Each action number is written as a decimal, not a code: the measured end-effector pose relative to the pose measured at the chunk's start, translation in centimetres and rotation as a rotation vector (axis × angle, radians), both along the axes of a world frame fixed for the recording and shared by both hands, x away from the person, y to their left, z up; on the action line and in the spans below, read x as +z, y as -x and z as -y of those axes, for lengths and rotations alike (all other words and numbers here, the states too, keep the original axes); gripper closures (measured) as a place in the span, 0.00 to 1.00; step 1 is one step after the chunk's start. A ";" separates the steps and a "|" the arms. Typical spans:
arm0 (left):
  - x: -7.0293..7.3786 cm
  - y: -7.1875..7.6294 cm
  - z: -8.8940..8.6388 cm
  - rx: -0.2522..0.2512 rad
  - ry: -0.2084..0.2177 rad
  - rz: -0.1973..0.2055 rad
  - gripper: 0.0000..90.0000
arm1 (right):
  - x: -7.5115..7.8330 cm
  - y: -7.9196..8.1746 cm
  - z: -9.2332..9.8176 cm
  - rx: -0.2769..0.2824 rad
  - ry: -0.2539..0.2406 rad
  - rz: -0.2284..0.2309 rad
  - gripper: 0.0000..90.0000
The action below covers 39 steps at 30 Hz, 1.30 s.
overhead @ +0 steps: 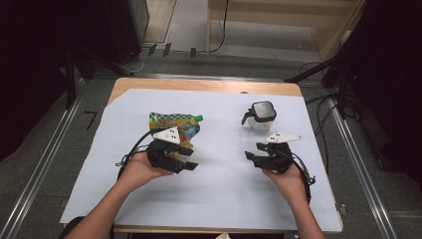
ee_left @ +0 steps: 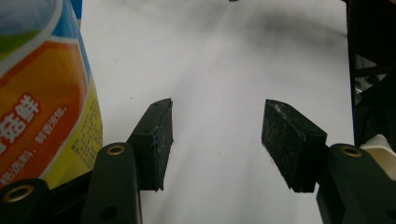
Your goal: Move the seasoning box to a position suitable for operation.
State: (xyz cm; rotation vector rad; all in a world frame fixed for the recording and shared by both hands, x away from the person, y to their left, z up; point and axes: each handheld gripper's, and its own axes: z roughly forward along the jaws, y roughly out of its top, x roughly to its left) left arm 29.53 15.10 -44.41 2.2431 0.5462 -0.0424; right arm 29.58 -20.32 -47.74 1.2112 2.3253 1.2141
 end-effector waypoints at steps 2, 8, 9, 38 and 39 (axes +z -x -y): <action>0.0 0.0 -0.1 -0.006 -0.004 0.004 0.49 | 0.0 0.0 0.1 -0.003 -0.005 -0.002 0.48; -0.1 0.0 -0.2 -0.010 -0.002 0.003 0.49 | 0.2 0.0 0.2 -0.008 -0.003 -0.003 0.50; -0.1 0.0 -0.3 -0.010 -0.001 0.005 0.49 | 0.2 0.0 0.2 -0.012 -0.010 -0.006 0.50; 0.3 0.2 -0.4 -0.028 0.018 0.009 0.49 | 1.0 -0.2 0.7 -0.058 -0.041 -0.001 0.53; 0.3 0.2 -0.4 -0.028 0.018 0.009 0.49 | 1.0 -0.3 0.8 -0.065 -0.040 0.004 0.52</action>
